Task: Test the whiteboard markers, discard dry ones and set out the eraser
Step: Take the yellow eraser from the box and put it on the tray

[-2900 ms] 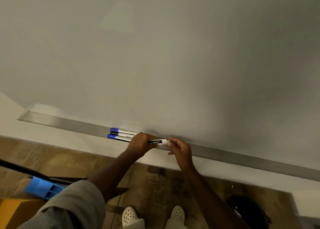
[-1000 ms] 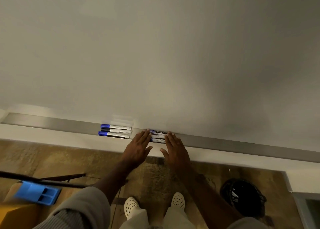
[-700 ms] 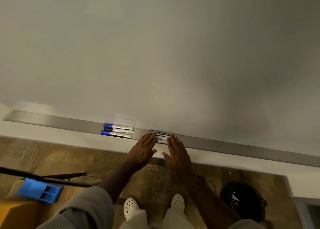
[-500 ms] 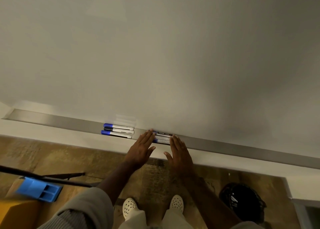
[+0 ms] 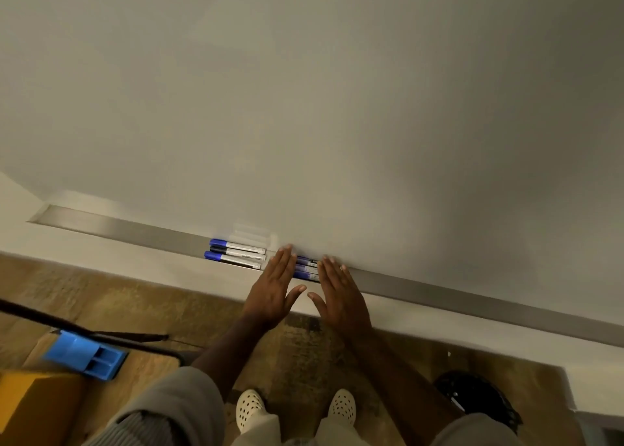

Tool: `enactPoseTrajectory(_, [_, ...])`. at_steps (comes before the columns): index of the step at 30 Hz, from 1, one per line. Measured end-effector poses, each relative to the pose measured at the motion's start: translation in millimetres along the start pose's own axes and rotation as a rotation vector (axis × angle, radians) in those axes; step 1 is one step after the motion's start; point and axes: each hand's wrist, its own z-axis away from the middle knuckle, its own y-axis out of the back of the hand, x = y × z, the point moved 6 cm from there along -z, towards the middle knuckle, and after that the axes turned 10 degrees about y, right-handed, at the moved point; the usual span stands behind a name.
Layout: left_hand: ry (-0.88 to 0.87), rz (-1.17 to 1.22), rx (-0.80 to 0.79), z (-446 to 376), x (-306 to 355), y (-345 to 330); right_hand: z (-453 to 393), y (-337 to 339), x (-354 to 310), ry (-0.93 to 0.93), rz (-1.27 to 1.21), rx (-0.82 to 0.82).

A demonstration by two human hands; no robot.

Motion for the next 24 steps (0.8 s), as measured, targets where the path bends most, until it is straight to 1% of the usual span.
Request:
enactPoseTrajectory(5, [0.084, -0.038, 0.084, 15.2, -5.9, 24.7, -22.1, 12.9, -19.2, 0.093, 0.028, -0.036])
enactPoseTrajectory(9, [0.193, -0.08, 0.141, 35.0, -13.5, 44.2, -37.9, 21.5, -37.2, 0.18, 0.022, 0.002])
enactPoseTrajectory(12, [0.331, -0.1, 0.172, 54.6, -22.1, 56.8, -47.9, 26.0, -55.1, 0.267, 0.035, 0.009])
enactPoseTrajectory(15, [0.465, -0.122, 0.22, 74.5, -27.2, 72.0, -55.9, 30.3, -72.3, 0.315, 0.026, 0.02])
enactPoseTrajectory(18, [0.592, -0.075, 0.293, 99.9, -34.8, 87.2, -61.9, 29.9, -90.6, 0.363, -0.008, 0.007])
enactPoseTrajectory(24, [0.811, -0.096, 0.371, 172.8, -56.8, 112.1, -62.3, 25.1, -152.9, 0.594, -0.069, -0.013])
